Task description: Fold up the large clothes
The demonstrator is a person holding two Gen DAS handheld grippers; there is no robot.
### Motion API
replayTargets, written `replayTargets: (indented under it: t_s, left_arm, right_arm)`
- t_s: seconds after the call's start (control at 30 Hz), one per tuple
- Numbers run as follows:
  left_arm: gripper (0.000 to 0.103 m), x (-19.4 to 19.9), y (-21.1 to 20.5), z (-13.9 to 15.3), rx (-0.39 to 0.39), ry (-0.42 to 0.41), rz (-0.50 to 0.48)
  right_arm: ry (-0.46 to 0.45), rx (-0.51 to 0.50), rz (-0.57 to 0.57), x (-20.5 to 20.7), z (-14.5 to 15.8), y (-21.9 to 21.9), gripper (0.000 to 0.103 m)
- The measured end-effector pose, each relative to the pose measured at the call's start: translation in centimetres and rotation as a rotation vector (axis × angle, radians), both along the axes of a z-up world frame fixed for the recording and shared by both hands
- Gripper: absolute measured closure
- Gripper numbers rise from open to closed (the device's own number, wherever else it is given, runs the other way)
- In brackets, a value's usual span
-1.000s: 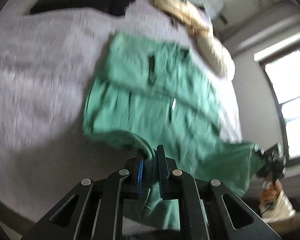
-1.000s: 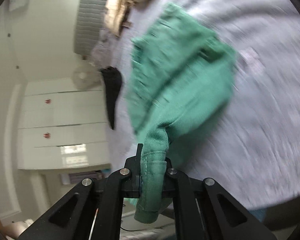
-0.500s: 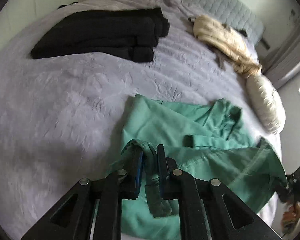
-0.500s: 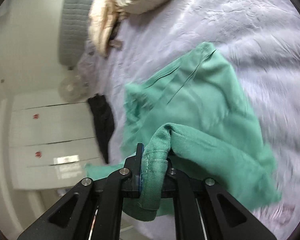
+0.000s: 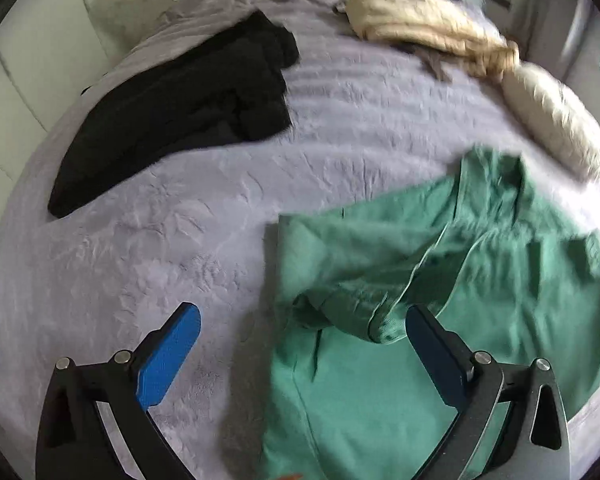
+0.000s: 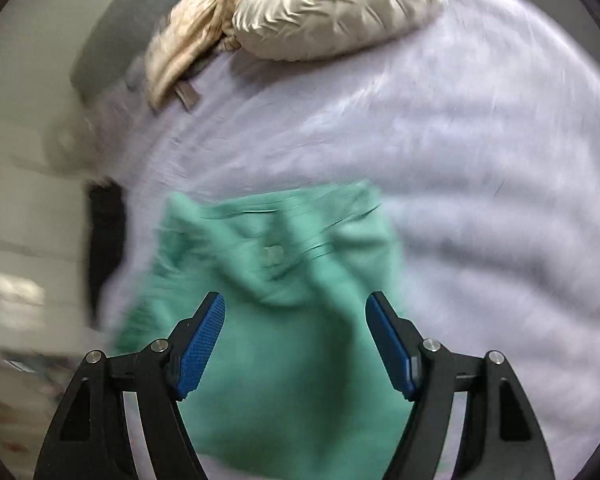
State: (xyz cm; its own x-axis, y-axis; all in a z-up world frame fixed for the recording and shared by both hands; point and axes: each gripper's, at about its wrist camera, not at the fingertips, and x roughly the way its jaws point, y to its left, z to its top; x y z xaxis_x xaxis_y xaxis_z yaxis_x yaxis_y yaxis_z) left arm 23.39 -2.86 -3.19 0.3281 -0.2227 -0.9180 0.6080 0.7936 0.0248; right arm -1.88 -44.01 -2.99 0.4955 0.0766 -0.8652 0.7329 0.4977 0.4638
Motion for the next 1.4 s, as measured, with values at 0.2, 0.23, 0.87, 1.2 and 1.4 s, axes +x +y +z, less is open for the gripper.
replayTargets:
  t_s: [0.2,0.23,0.87,1.2,1.4]
  left_arm:
    - [0.004,0.8,-1.7,-2.7,0.000,0.042,0.053]
    - [0.017,1.2,-2.2,-2.9,0.000,0.042,0.062]
    - [0.024,5.4,-1.4,0.5,-0.046,-0.059,0.098]
    - [0.022,3.2,-1.6,-0.1,-0.085,0.049,-0.003]
    - [0.022,1.6,-3.0,-7.5,0.093,0.071,0.079]
  right_arm:
    - [0.098,-0.008,0.068,2.7,-4.0,0.6,0.038]
    - [0.103,0.010,0.074,3.0,-4.6,0.6,0.078]
    - [0.097,-0.056,-0.052,0.3,-2.5,-1.0,0.049]
    - [-0.071,0.013,0.010,-0.1,-1.2,1.7,0.091]
    - [0.080,0.012,-0.015,1.3,-6.1,2.2,0.099]
